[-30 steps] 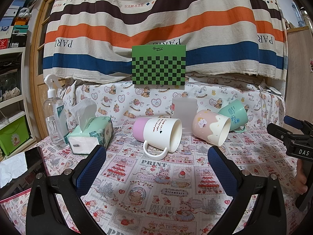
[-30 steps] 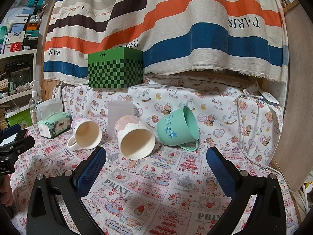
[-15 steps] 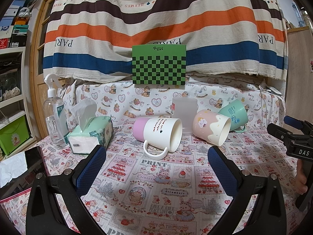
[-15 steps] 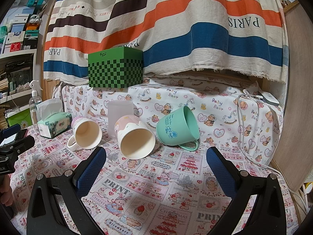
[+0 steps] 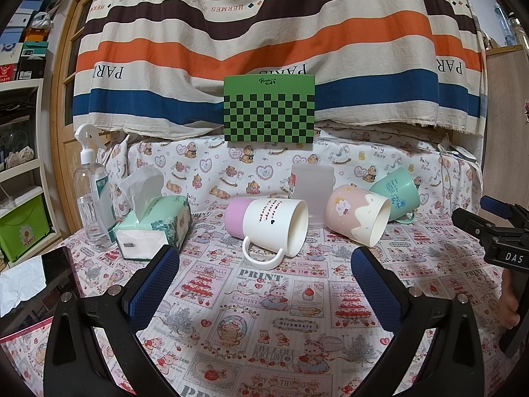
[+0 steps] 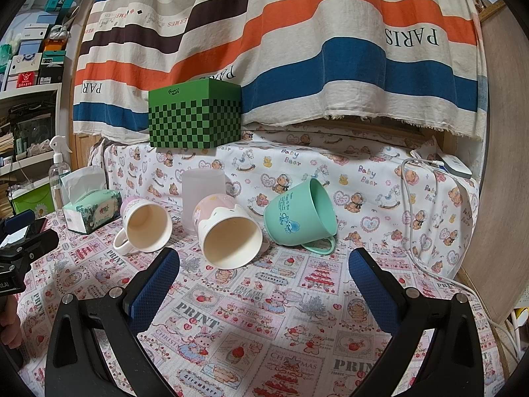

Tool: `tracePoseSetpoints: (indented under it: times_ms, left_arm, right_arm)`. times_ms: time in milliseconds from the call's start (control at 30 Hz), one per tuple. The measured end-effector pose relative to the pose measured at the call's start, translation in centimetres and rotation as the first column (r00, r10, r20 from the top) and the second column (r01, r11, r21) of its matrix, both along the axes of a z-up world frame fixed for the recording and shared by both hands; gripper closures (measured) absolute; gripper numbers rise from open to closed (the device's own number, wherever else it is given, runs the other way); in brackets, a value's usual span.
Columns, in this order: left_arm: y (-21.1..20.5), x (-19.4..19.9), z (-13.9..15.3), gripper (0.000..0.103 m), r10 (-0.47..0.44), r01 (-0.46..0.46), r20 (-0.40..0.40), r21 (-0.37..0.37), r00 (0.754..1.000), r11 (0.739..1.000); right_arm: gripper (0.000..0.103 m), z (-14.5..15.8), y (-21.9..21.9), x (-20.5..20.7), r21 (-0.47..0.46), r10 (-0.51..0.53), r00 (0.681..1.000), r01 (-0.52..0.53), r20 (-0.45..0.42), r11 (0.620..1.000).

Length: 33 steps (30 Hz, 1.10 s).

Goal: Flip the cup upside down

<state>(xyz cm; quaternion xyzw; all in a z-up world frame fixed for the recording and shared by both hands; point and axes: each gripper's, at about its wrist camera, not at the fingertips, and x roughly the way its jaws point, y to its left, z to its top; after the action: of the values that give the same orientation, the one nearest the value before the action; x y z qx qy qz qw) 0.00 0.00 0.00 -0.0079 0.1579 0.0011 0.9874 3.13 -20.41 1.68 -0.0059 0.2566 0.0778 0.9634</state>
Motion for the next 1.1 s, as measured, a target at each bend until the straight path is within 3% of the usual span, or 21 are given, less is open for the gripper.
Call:
tracePoseSetpoints:
  times_ms: [367, 533, 633, 767, 833, 1000, 1100]
  left_arm:
    - [0.0, 0.0, 0.0, 0.000, 0.000, 0.000, -0.003, -0.001, 1.000, 1.000]
    - [0.0, 0.2, 0.0, 0.000, 0.000, 0.000, -0.001, -0.001, 1.000, 1.000]
    - [0.2, 0.0, 0.0, 0.000, 0.001, -0.001, 0.002, 0.003, 1.000, 1.000]
    - [0.3, 0.0, -0.1, 0.000, 0.003, -0.003, 0.003, 0.003, 1.000, 1.000]
    - [0.3, 0.0, -0.1, 0.000, 0.005, -0.005, 0.004, 0.004, 1.000, 1.000]
    - [0.2, -0.3, 0.0, 0.000, 0.009, -0.009, 0.006, 0.004, 1.000, 1.000]
    - [0.2, -0.4, 0.0, 0.000, 0.009, -0.009, 0.005, 0.003, 1.000, 1.000]
  right_arm:
    - [0.000, 0.6, 0.5, -0.2, -0.001, -0.001, 1.000, 0.001, -0.007, 1.000]
    - [0.000, 0.1, 0.1, 0.7, -0.007, 0.041, 0.997, -0.042, -0.059, 0.999]
    - [0.000, 0.7, 0.9, 2.1, -0.019, 0.084, 0.988, -0.087, -0.132, 0.996]
    - [0.000, 1.3, 2.1, 5.8, -0.017, 0.135, 0.939, -0.148, -0.317, 0.989]
    - [0.000, 1.8, 3.3, 8.1, -0.060, 0.149, 0.912, -0.185, -0.382, 0.981]
    - [0.000, 1.8, 7.6, 13.2, -0.196, 0.156, 0.869, -0.275, -0.470, 0.941]
    - [0.000, 0.2, 10.2, 16.0, -0.283, 0.131, 0.837, -0.321, -0.531, 0.904]
